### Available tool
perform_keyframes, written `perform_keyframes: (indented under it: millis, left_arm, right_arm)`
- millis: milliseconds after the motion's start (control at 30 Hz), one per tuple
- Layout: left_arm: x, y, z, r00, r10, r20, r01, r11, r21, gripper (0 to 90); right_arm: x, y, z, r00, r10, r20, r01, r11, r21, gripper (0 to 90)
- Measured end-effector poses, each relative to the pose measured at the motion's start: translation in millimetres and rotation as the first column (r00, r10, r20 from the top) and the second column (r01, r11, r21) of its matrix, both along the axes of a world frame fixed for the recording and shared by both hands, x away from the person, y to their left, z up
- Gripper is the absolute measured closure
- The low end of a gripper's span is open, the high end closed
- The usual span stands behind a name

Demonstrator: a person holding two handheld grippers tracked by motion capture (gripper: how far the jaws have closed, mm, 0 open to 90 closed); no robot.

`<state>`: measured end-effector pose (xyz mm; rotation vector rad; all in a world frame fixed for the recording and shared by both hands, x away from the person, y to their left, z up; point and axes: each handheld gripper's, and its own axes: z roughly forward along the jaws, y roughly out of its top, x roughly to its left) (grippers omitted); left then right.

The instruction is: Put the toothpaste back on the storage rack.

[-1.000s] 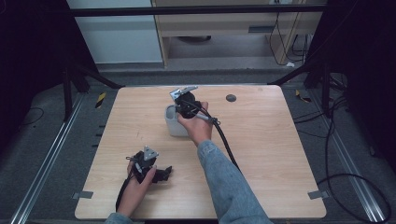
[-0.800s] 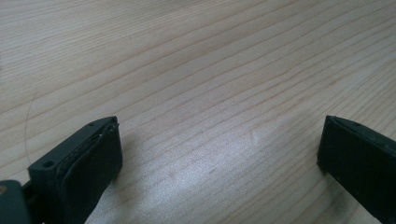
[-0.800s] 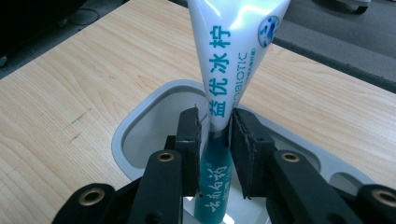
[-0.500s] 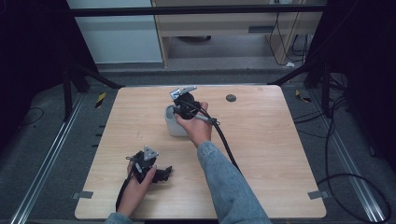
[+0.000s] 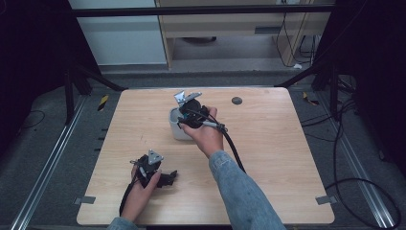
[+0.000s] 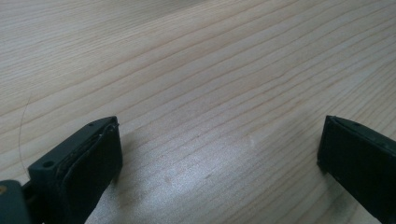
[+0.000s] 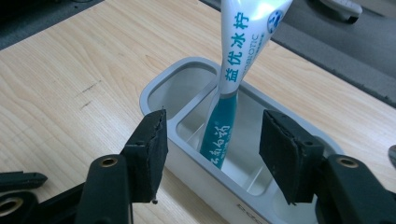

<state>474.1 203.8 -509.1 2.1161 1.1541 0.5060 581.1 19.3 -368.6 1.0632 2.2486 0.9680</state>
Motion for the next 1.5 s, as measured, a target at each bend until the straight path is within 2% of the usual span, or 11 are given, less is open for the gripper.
perform_keyframes:
  millis: [167, 467, 533, 633, 667, 800, 900, 1000, 1033, 1333, 1500]
  left_arm:
    - [-0.2, 0.1, 0.1, 1.0, -0.002, -0.001, 0.002, 1.0, 0.002, 0.0]
    - [1.3, -1.9, 0.0, 1.0, 0.001, 0.0, -0.001, 1.0, -0.001, 0.0]
    - [2.0, -2.8, 0.0, 1.0, -0.002, 0.0, 0.002, 1.0, 0.0, 0.0]
    - [2.3, -3.3, 0.0, 1.0, -0.006, -0.001, 0.006, 1.0, 0.0, 0.0]
    - [2.2, -3.3, 0.0, 1.0, -0.006, 0.0, 0.006, 1.0, 0.0, 0.0]
    - [1.1, -4.3, -0.2, 1.0, -0.005, 0.002, 0.005, 1.0, -0.003, 0.0]
    - [0.3, -4.3, 0.1, 0.9999, -0.013, 0.0, 0.013, 0.9999, 0.003, 0.0]
    - [-0.6, -5.0, -0.1, 0.9999, -0.012, 0.001, 0.012, 0.9999, 0.0, 0.0]
    - [-1.2, -5.3, -0.1, 0.9999, -0.016, 0.001, 0.016, 0.9999, 0.001, 0.0]
    - [-0.4, -7.2, -0.2, 0.9999, -0.015, 0.001, 0.015, 0.9999, -0.002, 0.0]
    - [-1.6, -8.0, -0.2, 0.9998, -0.018, 0.001, 0.018, 0.9998, -0.002, 0.0]
  right_arm:
    - [-4.3, -6.1, 4.8, 0.9996, 0.026, 0.011, -0.026, 1.0, -0.01, 37.4]
    - [-7.1, -26.2, 3.4, 0.9984, 0.055, 0.011, -0.055, 0.998, -0.038, 27.6]
    - [-8.6, -32.1, 4.2, 0.9991, 0.042, 0.001, -0.042, 0.999, -0.016, 21.9]
    - [-11.2, -42.6, 6.6, 0.9999, -0.001, -0.015, 0.002, 0.999, 0.043, 13.5]
    - [-11.8, -45.4, 6.7, 0.9999, -0.007, -0.012, 0.007, 0.999, 0.043, 12.2]
    - [-15.0, -58.6, 2.5, 0.9993, -0.037, 0.002, 0.037, 0.998, 0.049, 11.1]
    - [-19.0, -70.2, -2.1, 0.9991, -0.041, -0.011, 0.042, 0.994, 0.104, 9.0]
    - [-22.1, -76.4, -4.8, 0.999, -0.044, -0.006, 0.044, 0.992, 0.115, 8.9]
    - [-25.7, -84.3, -8.8, 0.9987, -0.052, -0.001, 0.051, 0.991, 0.126, 8.7]
    - [-36.0, -112.1, -18.1, 0.997, -0.077, 0.01, 0.075, 0.991, 0.107, 10.3]
    - [-45.4, -130.9, -19.7, 0.9932, -0.11, 0.039, 0.106, 0.99, 0.096, 11.0]
